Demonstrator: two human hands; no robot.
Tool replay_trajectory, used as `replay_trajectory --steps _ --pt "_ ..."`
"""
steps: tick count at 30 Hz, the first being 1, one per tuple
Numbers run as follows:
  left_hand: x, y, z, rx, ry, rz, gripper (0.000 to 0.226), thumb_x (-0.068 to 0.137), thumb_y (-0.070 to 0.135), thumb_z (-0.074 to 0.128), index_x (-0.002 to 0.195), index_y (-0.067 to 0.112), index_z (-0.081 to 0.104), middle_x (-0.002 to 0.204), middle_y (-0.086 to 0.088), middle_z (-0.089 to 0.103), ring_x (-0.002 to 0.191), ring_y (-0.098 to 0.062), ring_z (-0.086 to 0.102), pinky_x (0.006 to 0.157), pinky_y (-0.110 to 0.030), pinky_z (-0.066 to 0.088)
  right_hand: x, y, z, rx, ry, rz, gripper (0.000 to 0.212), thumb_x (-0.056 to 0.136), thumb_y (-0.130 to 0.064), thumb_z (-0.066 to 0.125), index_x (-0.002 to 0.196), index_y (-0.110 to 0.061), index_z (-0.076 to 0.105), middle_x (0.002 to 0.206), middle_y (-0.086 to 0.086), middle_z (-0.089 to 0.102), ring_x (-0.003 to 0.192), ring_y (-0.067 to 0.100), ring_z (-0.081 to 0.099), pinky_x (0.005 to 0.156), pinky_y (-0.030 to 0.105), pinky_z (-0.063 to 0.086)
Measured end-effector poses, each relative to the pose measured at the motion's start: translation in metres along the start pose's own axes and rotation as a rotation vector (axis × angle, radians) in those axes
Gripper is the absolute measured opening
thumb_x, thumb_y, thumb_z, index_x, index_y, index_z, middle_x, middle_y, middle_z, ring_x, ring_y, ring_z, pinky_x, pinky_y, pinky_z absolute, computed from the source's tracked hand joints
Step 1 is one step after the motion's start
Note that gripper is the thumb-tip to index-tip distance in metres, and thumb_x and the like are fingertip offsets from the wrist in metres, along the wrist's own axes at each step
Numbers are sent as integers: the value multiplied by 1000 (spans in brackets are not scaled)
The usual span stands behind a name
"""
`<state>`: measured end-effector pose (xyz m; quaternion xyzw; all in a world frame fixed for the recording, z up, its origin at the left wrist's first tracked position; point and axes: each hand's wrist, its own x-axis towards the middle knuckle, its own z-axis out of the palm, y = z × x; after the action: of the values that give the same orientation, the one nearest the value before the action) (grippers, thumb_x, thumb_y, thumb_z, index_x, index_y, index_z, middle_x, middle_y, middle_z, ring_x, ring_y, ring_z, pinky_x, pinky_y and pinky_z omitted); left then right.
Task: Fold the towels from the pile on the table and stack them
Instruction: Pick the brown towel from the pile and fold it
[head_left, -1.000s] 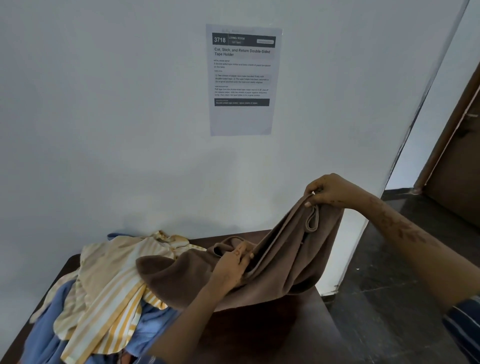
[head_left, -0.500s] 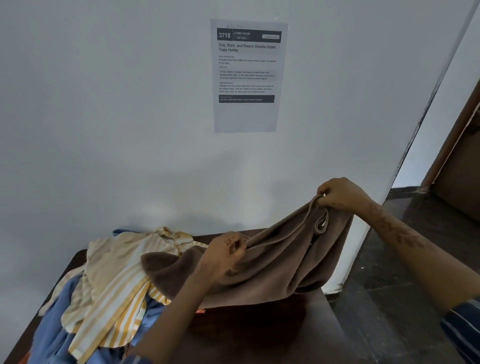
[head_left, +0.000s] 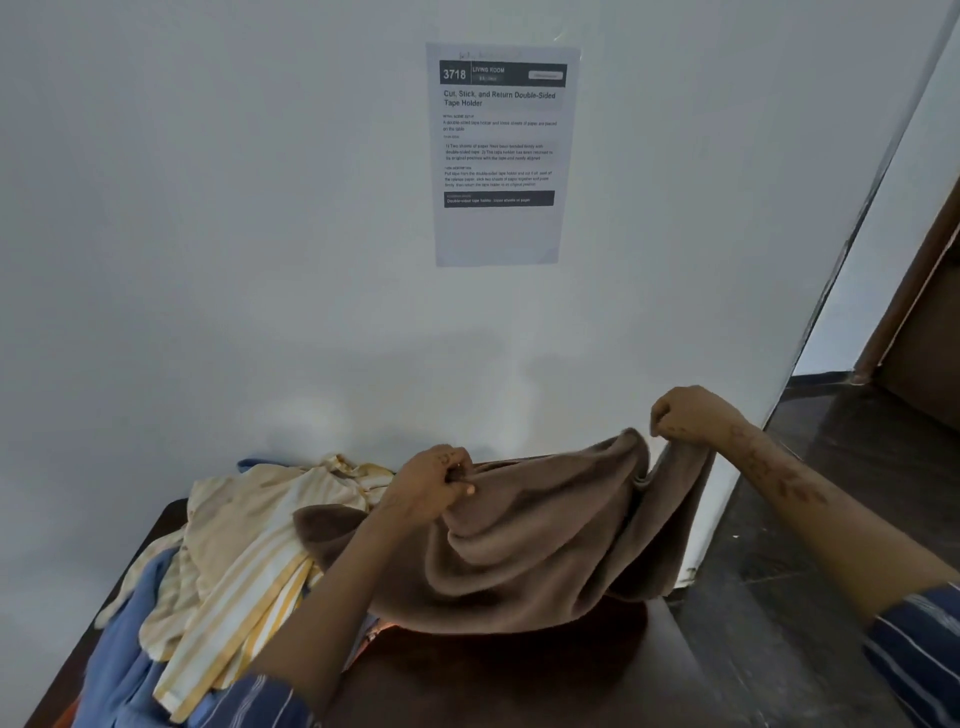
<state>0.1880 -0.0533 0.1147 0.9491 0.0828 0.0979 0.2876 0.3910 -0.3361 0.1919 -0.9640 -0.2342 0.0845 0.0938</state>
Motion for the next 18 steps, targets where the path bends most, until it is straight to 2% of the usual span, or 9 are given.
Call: replay_trajectory --steps 2,5,8,9,11,12,15,18 --pt "-3 -4 -1 -57 -17 -28 6 81 22 65 84 20 61 88 4 61 82 -14 56 72 -29 45 -1 7 7 17 47 33 14 74 -12 61 69 -24 68 95 -3 68 90 16 58 77 29 48" --pt "-7 -2 -2 -199 -24 -20 17 76 28 69 82 13 63 86 1 60 78 -9 54 71 -23 42 -12 -2 9 85 64 -107 5 79 -29 68 84 -26 67 91 -8 64 90 12 55 79 26 41" --pt "-6 17 2 -201 -40 128 37 69 44 61 81 9 62 80 8 53 77 -1 48 69 -11 35 -43 -56 15 257 -54 -339 35 75 -41 75 107 -31 64 71 -16 54 71 2 50 70 13 36" --pt "-6 27 3 -189 -59 169 33 71 41 62 81 9 62 79 11 52 79 0 47 69 -10 35 -52 -76 20 275 -134 -388 46 71 -44 78 113 -31 62 75 -14 57 74 2 52 69 10 37" --pt "-3 46 6 -212 -60 200 18 78 28 67 82 12 61 81 13 53 81 0 49 73 -16 38 -57 -106 41 218 -267 -453 63 63 -51 79 116 -24 60 97 -8 65 91 6 56 78 16 41" --pt "-3 53 6 -227 -36 217 12 79 25 66 81 15 59 81 11 54 80 -2 50 73 -20 41 -56 -114 53 178 -288 -474 61 62 -52 78 111 -19 62 99 -5 66 92 9 58 78 22 43" --pt "-2 56 -3 -171 34 270 11 81 29 64 79 26 54 79 10 56 68 -5 50 65 -23 41 -54 -116 66 228 -196 -467 29 74 -36 74 86 -13 63 74 -5 60 74 11 55 69 27 41" --pt "-5 46 -16 -295 -20 223 9 87 25 65 84 21 57 79 5 58 61 -4 50 62 -22 41 -52 -115 49 181 -45 -513 21 77 -35 71 76 -17 61 62 -9 50 68 13 49 65 32 37"
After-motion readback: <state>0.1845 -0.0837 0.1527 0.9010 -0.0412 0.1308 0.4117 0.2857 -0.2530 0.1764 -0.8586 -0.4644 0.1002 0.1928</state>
